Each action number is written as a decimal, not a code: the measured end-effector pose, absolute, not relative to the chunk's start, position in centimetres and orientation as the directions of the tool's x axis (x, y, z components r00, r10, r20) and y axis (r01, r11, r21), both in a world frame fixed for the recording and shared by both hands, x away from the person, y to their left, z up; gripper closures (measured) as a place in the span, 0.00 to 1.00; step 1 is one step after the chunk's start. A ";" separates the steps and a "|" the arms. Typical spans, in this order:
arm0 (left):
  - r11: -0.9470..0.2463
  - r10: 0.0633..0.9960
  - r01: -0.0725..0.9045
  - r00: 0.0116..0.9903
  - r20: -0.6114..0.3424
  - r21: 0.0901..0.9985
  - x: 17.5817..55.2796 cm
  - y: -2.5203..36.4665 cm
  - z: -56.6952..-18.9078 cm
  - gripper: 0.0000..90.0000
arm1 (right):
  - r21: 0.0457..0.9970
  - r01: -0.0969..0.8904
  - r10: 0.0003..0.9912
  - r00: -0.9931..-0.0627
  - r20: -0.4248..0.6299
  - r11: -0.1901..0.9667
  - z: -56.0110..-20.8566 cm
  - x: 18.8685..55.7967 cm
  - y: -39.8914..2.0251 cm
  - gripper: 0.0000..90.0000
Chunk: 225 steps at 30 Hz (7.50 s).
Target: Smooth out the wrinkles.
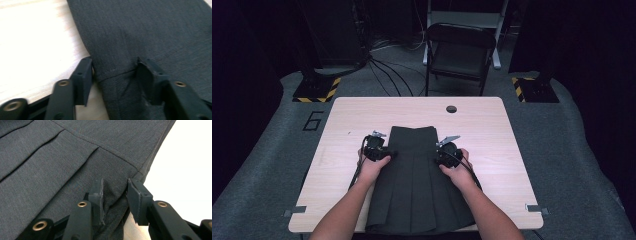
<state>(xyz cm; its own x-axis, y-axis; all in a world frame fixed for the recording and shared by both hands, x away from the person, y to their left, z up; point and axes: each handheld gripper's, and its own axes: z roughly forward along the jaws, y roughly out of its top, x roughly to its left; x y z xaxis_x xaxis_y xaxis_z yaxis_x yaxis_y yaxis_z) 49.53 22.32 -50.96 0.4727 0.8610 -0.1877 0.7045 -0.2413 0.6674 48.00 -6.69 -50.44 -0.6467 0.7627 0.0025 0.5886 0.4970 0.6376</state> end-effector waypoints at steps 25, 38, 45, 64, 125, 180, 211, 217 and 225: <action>-0.214 0.864 0.698 0.461 -0.201 0.683 50.2 23.1 -50.5 0.52 | 0.638 0.591 0.767 -0.642 0.003 0.493 -50.5 48.0 -6.2 0.73; -0.247 0.889 0.680 0.442 -0.117 0.691 52.3 21.9 -50.4 0.37 | 0.640 0.590 0.764 -0.645 0.006 0.493 -50.5 48.0 -6.3 0.73; -0.263 0.890 0.684 0.444 -0.102 0.681 53.0 21.6 -50.8 0.34 | 0.639 0.592 0.767 -0.641 0.004 0.491 -50.5 47.9 -6.2 0.73; -0.240 0.903 0.687 0.417 -0.102 0.686 55.4 21.4 -51.1 0.30 | 0.660 0.587 0.768 -0.640 0.024 0.469 -50.7 47.8 -6.4 0.73; -0.182 0.873 0.617 0.459 -0.163 0.765 55.2 20.6 -46.0 0.95 | 0.700 0.565 0.769 -0.638 0.034 0.438 -51.2 47.5 -6.9 0.73; -0.257 0.780 0.422 0.621 -0.071 0.869 52.1 19.3 -37.4 0.95 | 0.692 0.550 0.718 -0.693 0.066 0.467 -51.2 43.0 -4.3 0.49; -0.263 0.687 0.349 0.722 -0.079 0.899 44.8 22.2 -35.8 0.95 | 0.710 0.541 0.730 -0.681 0.055 0.452 -51.5 42.6 -4.3 0.49; -0.260 0.672 0.332 0.737 -0.077 0.907 43.3 23.0 -35.6 0.95 | 0.710 0.541 0.730 -0.681 0.057 0.450 -51.5 42.6 -4.2 0.49; -0.259 0.671 0.327 0.738 -0.074 0.909 42.1 23.8 -35.8 0.95 | 0.713 0.539 0.734 -0.677 0.052 0.447 -51.6 42.4 -4.3 0.49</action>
<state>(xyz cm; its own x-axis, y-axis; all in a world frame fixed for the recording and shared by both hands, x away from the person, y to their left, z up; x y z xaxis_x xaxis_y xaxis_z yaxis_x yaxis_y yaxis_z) 42.07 23.78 -35.80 0.7380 0.6708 -0.0740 0.3266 -0.2591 0.9090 42.45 -4.27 -51.58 -0.6773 0.7339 0.0518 0.5394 0.4475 0.7133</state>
